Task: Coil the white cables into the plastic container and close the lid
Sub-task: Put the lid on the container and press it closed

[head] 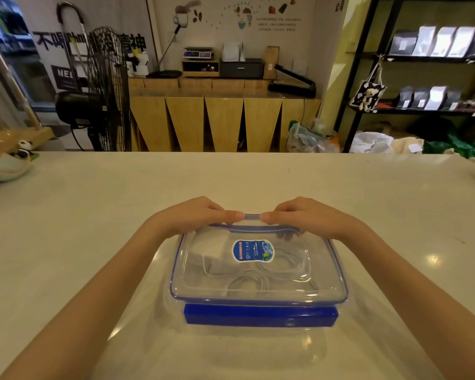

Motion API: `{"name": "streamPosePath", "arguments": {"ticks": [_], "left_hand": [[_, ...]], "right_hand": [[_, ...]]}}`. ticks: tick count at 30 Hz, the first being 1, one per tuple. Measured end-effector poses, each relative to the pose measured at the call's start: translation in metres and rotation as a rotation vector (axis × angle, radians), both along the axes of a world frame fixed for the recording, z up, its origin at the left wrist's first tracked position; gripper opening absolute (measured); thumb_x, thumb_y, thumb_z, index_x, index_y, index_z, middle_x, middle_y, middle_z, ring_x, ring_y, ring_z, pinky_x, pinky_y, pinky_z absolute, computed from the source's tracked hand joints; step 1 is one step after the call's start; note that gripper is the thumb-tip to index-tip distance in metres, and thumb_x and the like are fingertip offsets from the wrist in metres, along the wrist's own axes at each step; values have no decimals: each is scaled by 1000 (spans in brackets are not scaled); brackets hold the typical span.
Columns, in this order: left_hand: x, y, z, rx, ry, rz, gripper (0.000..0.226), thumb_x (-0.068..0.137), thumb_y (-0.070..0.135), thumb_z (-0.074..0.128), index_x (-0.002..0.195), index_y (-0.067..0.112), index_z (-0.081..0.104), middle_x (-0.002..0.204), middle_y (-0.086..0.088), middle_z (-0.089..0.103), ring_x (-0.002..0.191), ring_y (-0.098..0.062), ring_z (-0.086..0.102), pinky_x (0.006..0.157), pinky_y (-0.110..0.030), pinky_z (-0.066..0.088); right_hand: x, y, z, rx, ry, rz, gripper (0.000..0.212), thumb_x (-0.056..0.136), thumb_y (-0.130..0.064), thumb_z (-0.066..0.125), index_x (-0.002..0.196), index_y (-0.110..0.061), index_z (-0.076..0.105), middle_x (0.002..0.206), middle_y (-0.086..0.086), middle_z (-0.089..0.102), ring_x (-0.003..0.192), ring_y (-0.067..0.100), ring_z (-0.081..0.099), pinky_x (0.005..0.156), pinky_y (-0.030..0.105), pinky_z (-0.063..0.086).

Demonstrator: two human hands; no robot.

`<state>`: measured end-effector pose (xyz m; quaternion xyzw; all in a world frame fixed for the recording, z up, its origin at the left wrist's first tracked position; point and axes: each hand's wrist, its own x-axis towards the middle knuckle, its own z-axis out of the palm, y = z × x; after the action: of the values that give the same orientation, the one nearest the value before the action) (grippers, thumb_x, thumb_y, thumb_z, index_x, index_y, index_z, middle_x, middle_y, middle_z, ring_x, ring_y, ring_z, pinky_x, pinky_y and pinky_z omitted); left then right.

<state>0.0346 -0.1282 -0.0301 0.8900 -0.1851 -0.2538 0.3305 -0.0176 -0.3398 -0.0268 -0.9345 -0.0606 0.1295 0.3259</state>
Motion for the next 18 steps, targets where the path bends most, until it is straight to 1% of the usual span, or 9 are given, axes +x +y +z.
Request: {"name": "streamPosePath", "arguments": {"ticks": [2, 3, 6, 8, 11, 14, 16, 18], "left_hand": [[-1, 1, 0, -40, -8, -1, 41, 78, 52, 54, 100, 20, 68, 99, -1, 70, 88, -19, 66, 79, -32, 54], [-1, 2, 0, -77, -12, 0, 40, 77, 50, 57, 101, 20, 67, 99, -1, 70, 88, -19, 66, 80, -33, 54], [-3, 3, 1, -197, -29, 1, 34, 75, 43, 62, 101, 21, 66, 99, 0, 69, 90, -18, 66, 78, -33, 55], [-4, 4, 2, -230, -28, -1, 30, 76, 39, 63, 98, 20, 68, 97, -1, 71, 88, -19, 67, 75, -32, 55], [-5, 4, 2, -263, -51, 17, 24, 75, 37, 65, 91, 20, 72, 90, 0, 73, 82, -17, 68, 65, -27, 53], [-6, 4, 1, -286, -95, 38, 18, 75, 35, 66, 86, 22, 73, 86, 3, 73, 78, -14, 68, 61, -24, 53], [-6, 4, 1, -303, -116, 42, 17, 75, 33, 67, 84, 21, 74, 85, 2, 73, 79, -14, 68, 64, -25, 54], [-6, 4, 1, -320, -134, 45, 15, 76, 31, 67, 83, 20, 75, 84, 2, 74, 79, -15, 68, 64, -26, 55]], "right_hand": [[0, -2, -2, 18, -37, 4, 47, 79, -56, 52, 95, -15, 67, 91, 4, 69, 84, 19, 62, 71, 29, 47], [0, -3, -3, 35, -54, -4, 46, 77, -57, 54, 97, -17, 67, 91, 0, 68, 83, 15, 61, 68, 26, 46], [0, -3, -3, 136, -96, -24, 40, 77, -49, 61, 102, -19, 66, 89, -6, 66, 73, 7, 57, 61, 21, 41], [-2, -3, -2, 206, -111, -12, 33, 78, -43, 63, 101, -20, 68, 84, -8, 67, 71, 6, 59, 62, 20, 43], [-4, -5, -3, 286, -119, -1, 27, 77, -41, 65, 98, -25, 72, 89, -7, 74, 81, 8, 67, 70, 23, 51], [-3, -5, -2, 299, -133, 10, 22, 76, -39, 66, 94, -28, 73, 89, -6, 75, 83, 8, 68, 72, 24, 53], [-3, -5, -2, 315, -156, 9, 17, 76, -37, 67, 89, -30, 74, 87, -7, 76, 80, 7, 68, 70, 22, 53], [-4, -4, -2, 327, -183, -1, 12, 75, -34, 68, 84, -30, 75, 80, -12, 75, 74, 2, 67, 63, 18, 49]]}}
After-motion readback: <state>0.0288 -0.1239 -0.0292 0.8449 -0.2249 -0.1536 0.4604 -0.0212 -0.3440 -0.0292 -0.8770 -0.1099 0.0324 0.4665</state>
